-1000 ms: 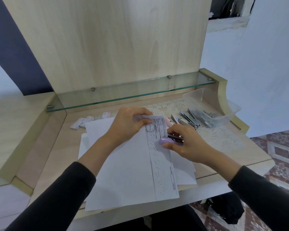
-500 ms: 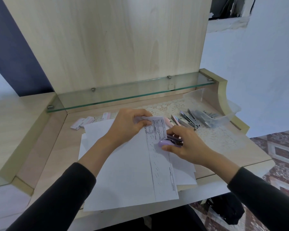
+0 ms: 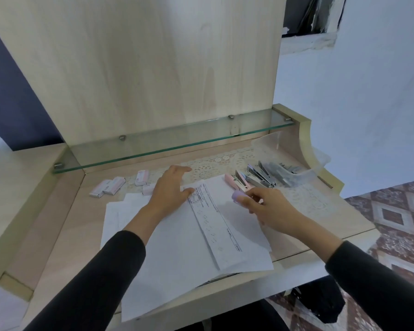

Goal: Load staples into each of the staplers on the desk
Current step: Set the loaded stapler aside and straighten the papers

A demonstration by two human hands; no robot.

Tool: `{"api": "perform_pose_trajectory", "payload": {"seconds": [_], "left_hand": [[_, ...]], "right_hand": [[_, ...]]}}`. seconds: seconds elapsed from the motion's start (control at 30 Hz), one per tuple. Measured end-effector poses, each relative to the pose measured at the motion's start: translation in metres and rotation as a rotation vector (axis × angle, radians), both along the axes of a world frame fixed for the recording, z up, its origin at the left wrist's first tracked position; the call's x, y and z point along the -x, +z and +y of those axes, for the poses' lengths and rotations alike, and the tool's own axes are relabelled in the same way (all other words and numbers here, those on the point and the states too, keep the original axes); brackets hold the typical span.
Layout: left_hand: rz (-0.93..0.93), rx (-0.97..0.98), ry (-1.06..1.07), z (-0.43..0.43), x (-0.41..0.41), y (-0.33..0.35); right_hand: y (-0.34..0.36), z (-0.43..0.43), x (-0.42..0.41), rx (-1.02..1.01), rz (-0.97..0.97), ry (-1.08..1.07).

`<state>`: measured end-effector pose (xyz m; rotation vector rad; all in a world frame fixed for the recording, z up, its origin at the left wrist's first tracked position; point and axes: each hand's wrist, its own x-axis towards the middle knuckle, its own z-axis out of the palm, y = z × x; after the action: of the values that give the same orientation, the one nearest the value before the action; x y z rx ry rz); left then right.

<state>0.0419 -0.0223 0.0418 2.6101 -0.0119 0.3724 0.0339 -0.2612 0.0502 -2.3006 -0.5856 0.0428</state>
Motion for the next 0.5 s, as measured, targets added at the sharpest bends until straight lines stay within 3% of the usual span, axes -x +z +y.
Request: {"api": "perform_pose_trajectory", "payload": {"seconds": [0.27, 0.5], "left_hand": [[0.019, -0.066, 0.12, 0.008, 0.055, -0.012], [-0.009, -0.043, 0.141, 0.038, 0.111, -0.018]], "right_hand": [[-0.003, -0.03, -0.001, 0.018, 0.126, 0.033], [0.004, 0.005, -0.001, 0.317, -0.068, 0.087]]}}
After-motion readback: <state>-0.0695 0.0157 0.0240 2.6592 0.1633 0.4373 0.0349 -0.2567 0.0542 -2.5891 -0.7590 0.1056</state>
